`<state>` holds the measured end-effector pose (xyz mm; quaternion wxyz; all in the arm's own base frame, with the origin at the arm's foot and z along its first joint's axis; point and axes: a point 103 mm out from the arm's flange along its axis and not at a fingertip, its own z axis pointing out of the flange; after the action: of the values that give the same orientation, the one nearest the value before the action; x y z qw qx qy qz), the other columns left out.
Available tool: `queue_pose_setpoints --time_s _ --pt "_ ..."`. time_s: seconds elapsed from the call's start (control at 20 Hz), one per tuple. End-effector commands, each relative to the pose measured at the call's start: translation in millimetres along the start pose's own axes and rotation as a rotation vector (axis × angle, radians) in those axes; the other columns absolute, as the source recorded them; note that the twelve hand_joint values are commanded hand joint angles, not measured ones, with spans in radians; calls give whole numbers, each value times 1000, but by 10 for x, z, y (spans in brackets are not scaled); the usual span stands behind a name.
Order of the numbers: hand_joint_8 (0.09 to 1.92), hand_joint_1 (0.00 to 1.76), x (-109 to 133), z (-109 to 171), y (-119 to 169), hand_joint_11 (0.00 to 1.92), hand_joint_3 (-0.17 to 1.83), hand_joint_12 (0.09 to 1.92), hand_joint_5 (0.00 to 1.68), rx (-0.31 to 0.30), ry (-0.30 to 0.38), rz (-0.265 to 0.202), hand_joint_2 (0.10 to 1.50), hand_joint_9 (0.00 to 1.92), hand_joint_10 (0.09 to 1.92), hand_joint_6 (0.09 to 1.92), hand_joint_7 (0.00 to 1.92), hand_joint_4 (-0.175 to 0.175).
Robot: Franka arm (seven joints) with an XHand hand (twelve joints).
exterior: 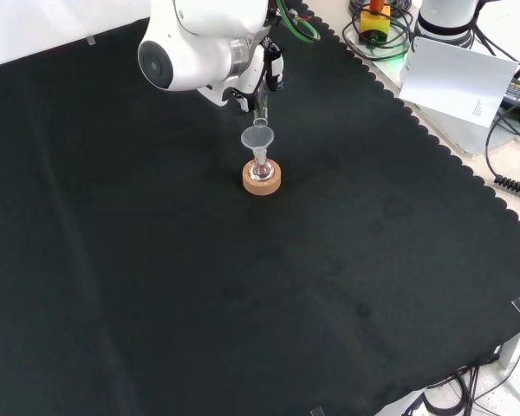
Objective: Pour the water from the graduated cylinder into the round-bottom flask.
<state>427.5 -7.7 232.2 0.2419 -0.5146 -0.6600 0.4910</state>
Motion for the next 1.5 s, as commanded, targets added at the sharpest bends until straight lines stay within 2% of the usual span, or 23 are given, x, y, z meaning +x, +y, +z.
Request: queue_pose_setpoints --time_s 0.05,0.35,0.65,0.75,0.95,1.1,1.4,1.5 --pt "1105 1249 9 -4 -8 1206 1 774 896 19 -5 9 1148 1445 109 1112 938 -175" --pt "1106 1249 14 2 8 1209 0 774 896 18 -11 10 1148 1447 108 1113 937 -175" --pt "1105 1248 17 -19 -29 1210 0 773 896 -11 -21 6 1148 1448 107 1112 938 -175" --pt "1105 1249 28 -33 -49 1211 0 773 896 -45 -20 -1 1148 1448 106 1112 938 -175" --pt "1105 1249 52 -32 -52 1212 0 772 896 -62 -22 -8 1148 1449 106 1112 938 -175" --pt "1105 1249 48 -23 -51 1213 0 772 896 -96 -15 -17 1148 1449 105 1112 938 -175" --pt "1104 1249 -6 33 -43 1215 0 771 896 -129 20 -47 1148 1450 104 1111 939 -175" --pt "1104 1249 -29 58 -42 1215 0 771 896 -156 32 -61 1148 1450 104 1111 939 -175"
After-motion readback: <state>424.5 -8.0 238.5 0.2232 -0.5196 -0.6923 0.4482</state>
